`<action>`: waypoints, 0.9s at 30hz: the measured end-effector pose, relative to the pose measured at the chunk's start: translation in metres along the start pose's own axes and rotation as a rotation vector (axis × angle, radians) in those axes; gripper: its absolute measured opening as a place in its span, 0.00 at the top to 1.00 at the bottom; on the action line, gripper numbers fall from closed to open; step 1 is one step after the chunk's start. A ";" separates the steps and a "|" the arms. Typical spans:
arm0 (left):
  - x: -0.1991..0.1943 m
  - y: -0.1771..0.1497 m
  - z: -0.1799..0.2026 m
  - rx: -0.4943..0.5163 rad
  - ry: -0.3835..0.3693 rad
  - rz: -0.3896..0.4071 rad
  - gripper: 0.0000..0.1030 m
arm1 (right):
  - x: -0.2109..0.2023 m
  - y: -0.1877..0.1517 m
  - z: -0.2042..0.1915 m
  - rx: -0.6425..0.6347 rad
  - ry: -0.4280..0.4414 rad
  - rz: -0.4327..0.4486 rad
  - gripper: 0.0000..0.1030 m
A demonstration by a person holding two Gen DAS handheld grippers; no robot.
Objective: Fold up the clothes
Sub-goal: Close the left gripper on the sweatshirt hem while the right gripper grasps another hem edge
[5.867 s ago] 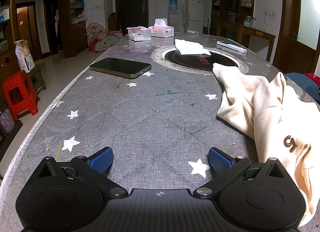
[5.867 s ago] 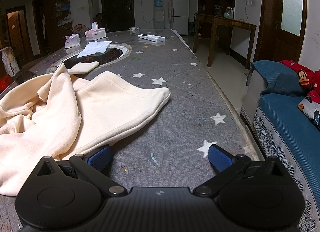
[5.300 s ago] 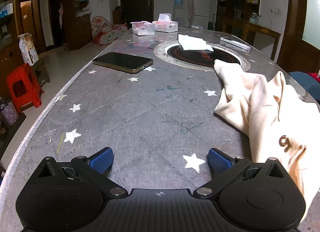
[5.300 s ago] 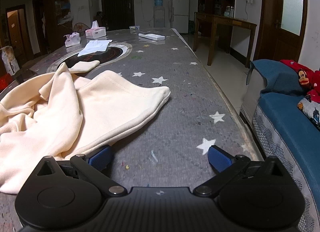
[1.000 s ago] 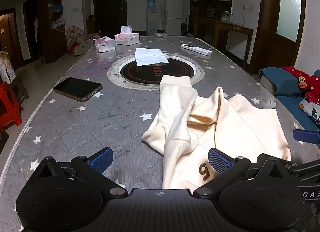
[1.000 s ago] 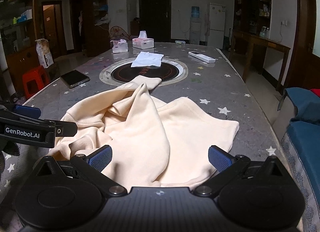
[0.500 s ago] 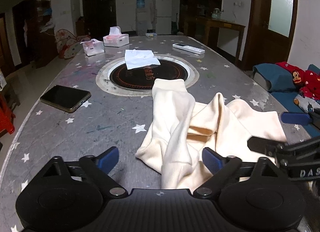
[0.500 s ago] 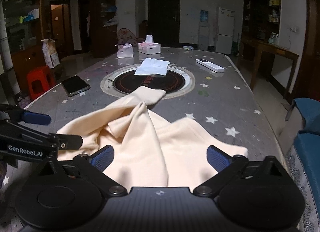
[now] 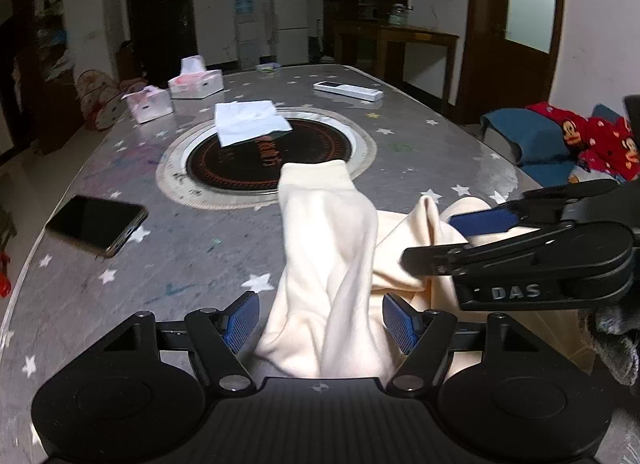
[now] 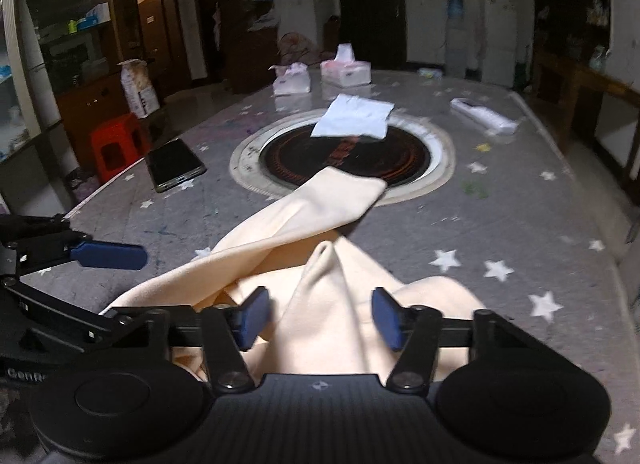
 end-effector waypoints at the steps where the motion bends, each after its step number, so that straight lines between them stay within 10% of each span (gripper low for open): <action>1: 0.003 0.000 0.001 0.004 -0.004 -0.002 0.31 | 0.001 -0.001 0.001 0.010 0.010 -0.005 0.63; 4: 0.010 0.000 0.000 0.001 -0.010 -0.013 0.38 | -0.002 -0.003 0.006 0.048 0.017 0.001 0.86; 14: 0.009 0.001 -0.020 -0.121 -0.014 0.028 0.92 | -0.075 0.005 0.040 0.095 -0.111 0.156 0.91; 27: -0.093 -0.017 -0.097 -0.290 0.161 0.154 1.00 | -0.196 -0.049 0.090 0.174 -0.352 0.219 0.91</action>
Point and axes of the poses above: each gripper's, at about its wrist camera, not at the fingertips, and x roughly the way its jaws point, z to its right, y to its top, the point moved 7 cm from there along x, roughly the way its jaws point, and after that the axes turned 11 degrees about z, right-handed, at the moved point
